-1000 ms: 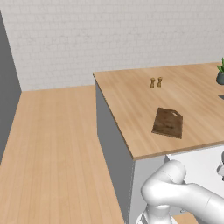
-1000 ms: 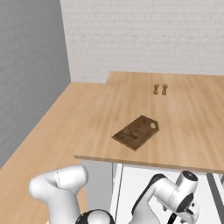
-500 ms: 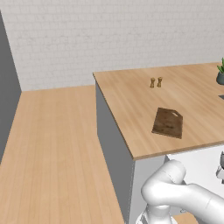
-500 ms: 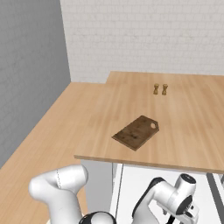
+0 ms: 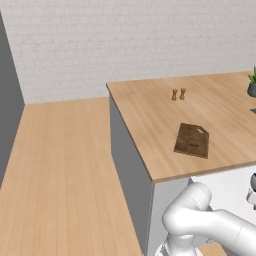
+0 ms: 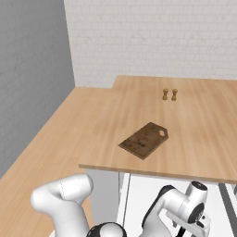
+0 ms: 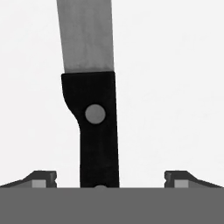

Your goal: Pick up the knife from the drawer and place it on the cutting board. Then place the meat from the plate to the cutting board.

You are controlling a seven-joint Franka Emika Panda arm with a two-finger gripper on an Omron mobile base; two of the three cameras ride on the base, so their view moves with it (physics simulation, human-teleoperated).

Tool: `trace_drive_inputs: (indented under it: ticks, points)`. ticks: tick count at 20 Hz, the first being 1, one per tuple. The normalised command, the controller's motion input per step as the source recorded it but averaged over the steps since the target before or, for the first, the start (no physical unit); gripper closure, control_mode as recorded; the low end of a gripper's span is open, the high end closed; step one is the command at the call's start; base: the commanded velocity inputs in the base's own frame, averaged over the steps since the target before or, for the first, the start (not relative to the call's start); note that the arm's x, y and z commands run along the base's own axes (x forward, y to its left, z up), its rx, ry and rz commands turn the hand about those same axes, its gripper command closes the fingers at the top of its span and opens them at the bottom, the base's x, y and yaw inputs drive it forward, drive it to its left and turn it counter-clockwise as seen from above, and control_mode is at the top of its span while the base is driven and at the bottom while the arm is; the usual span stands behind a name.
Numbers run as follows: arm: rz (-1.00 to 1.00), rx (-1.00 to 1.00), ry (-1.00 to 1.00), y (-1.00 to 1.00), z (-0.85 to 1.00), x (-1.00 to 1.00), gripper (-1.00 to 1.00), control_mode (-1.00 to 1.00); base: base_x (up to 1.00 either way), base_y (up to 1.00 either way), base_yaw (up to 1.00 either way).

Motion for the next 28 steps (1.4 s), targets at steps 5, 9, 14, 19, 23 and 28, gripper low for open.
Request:
trace_drive_inputs:
  ticks: [5,9,14,19,23,28]
  points:
    - [0.00,0.00,0.00,0.00,-0.03,-0.18,1.00,-1.00,0.00,0.00,0.00]
    - [0.00,0.00,0.00,0.00,0.00,-0.08,1.00,-1.00,0.00,0.00,0.00]
    - [0.00,0.00,0.00,0.00,0.00,-0.02,1.00,-1.00,0.00,0.00,0.00]
    - [0.00,0.00,0.00,0.00,0.05,-0.11,1.00,-1.00,0.00,0.00,0.00]
    - [0.00,0.04,-0.06,-0.02,0.42,-0.71,1.00,-1.00,0.00,0.00,0.00]
    - [0.00,0.09,-0.16,-0.01,0.71,-0.83,1.00,-1.00,0.00,0.00,0.00]
